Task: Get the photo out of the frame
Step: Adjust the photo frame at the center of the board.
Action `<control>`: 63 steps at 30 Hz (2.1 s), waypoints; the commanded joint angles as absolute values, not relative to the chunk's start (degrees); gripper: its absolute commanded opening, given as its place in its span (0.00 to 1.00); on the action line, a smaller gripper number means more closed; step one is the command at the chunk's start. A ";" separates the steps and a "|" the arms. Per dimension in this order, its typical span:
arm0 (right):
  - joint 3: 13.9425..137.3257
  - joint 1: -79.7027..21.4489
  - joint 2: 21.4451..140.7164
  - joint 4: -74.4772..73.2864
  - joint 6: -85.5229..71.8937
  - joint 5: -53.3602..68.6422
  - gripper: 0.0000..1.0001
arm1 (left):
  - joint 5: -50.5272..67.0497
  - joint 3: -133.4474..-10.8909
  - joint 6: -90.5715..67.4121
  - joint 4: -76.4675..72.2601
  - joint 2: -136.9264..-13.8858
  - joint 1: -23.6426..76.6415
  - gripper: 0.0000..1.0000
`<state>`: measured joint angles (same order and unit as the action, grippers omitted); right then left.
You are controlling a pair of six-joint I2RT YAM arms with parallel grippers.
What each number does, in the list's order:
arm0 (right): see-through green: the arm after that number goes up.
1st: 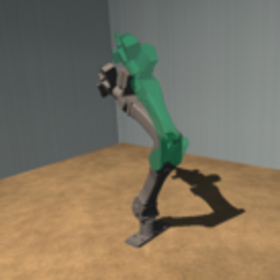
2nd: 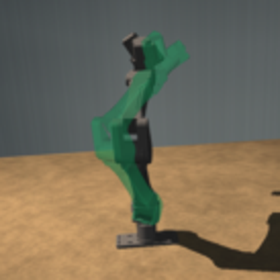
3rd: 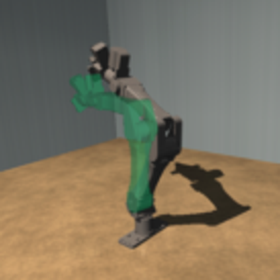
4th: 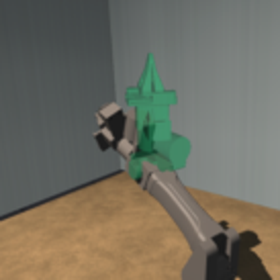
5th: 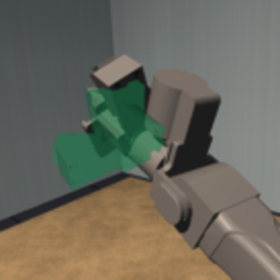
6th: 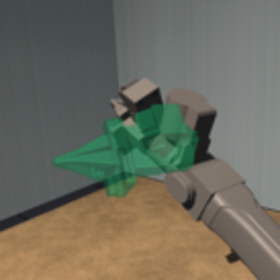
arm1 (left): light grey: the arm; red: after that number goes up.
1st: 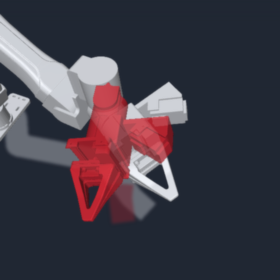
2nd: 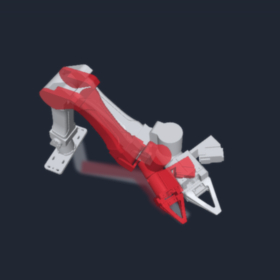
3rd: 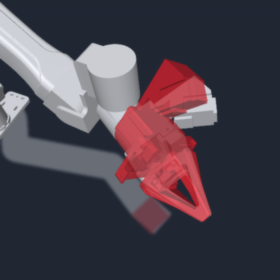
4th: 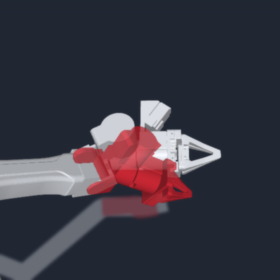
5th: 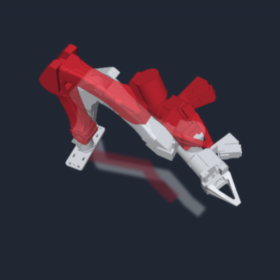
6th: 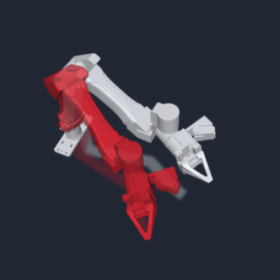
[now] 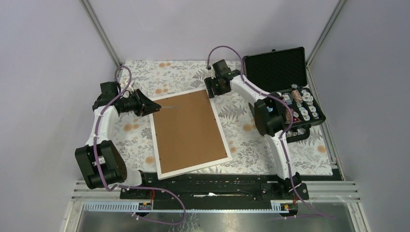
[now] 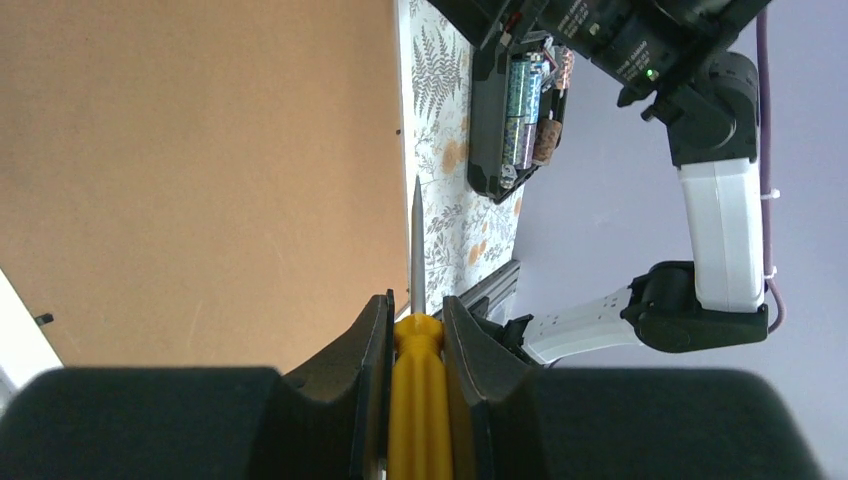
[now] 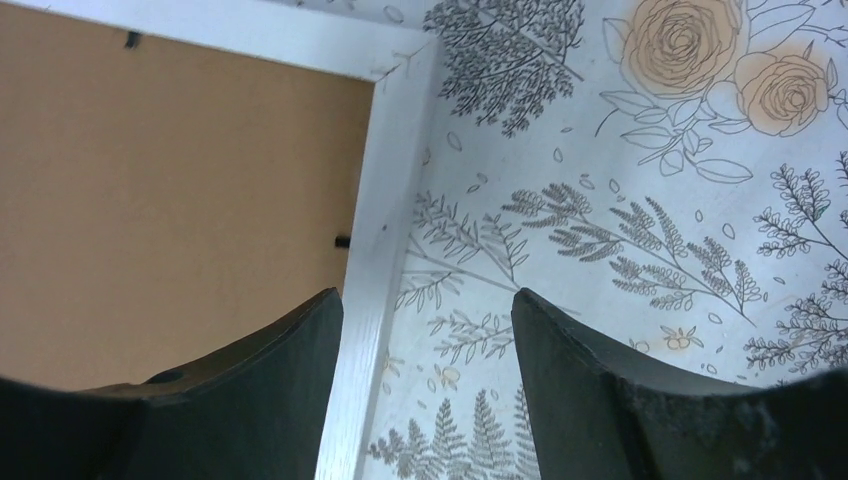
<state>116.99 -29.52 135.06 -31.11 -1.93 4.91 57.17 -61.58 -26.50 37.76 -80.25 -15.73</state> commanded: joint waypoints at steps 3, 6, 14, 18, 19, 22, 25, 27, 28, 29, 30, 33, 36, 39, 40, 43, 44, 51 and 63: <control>124.81 -29.74 138.64 -28.55 -5.55 2.18 0.69 | 55.92 -60.51 -24.96 38.42 -77.70 -16.61 0.00; 126.69 -29.80 140.86 -27.71 -5.89 2.81 0.67 | 55.56 -60.17 -24.93 38.41 -77.61 -16.70 0.00; 128.89 -29.87 145.00 -26.35 -7.49 1.96 0.62 | 54.59 -60.67 -24.14 39.14 -78.28 -16.96 0.00; 128.59 -29.80 146.02 -26.28 -8.54 0.73 0.55 | 54.06 -60.50 -23.91 39.41 -78.63 -17.04 0.00; 128.68 -29.88 146.33 -26.28 -8.74 0.37 0.53 | 53.95 -60.51 -23.84 39.52 -78.68 -16.99 0.00; 128.15 -29.86 146.92 -26.53 -10.01 -3.90 0.43 | 53.56 -60.72 -23.65 39.79 -78.83 -17.04 0.00; 127.20 -29.79 147.19 -27.13 -11.86 -6.33 0.39 | 53.27 -60.75 -23.58 39.81 -79.14 -17.05 0.00; 126.85 -29.78 147.21 -27.47 -12.60 -6.91 0.35 | 53.01 -60.87 -23.51 39.96 -79.45 -17.09 0.00; 126.79 -29.75 147.22 -27.65 -12.77 -7.55 0.33 | 52.96 -60.97 -23.36 40.06 -79.66 -17.08 0.00; 126.70 -29.65 147.21 -27.69 -13.02 -8.38 0.31 | 52.88 -61.20 -23.23 40.20 -79.85 -17.09 0.00; 126.63 -29.37 147.17 -27.80 -13.32 -8.83 0.30 | 52.69 -61.43 -23.00 40.31 -80.07 -17.08 0.00; 126.37 -28.09 146.99 -27.86 -14.36 -8.80 0.26 | 52.49 -62.21 -22.62 40.59 -80.69 -17.16 0.00; 125.86 -26.10 146.53 -27.95 -15.23 -8.08 0.24 | 52.41 -62.84 -22.46 40.64 -81.34 -17.13 0.00; 125.15 -24.28 146.00 -28.06 -16.08 -8.26 0.18 | 52.18 -63.45 -21.85 41.12 -81.81 -17.11 0.00; 124.76 -23.84 145.74 -28.17 -16.47 -8.19 0.18 | 52.08 -63.49 -21.74 41.16 -81.97 -17.13 0.00; 123.20 -22.67 144.40 -28.63 -18.47 -8.26 0.12 | 51.85 -63.53 -21.49 41.18 -82.25 -17.09 0.00; 122.55 -22.32 143.80 -28.84 -19.53 -7.90 0.11 | 51.90 -63.62 -21.26 41.20 -82.29 -17.12 0.00; 120.90 -21.18 139.47 -28.40 -21.70 4.64 0.50 | 51.67 -64.51 -15.18 42.44 -82.15 -15.41 0.00; 102.58 -20.57 116.12 -21.63 -10.51 29.28 1.00 | 52.69 -52.66 -12.60 32.67 -74.89 4.75 0.00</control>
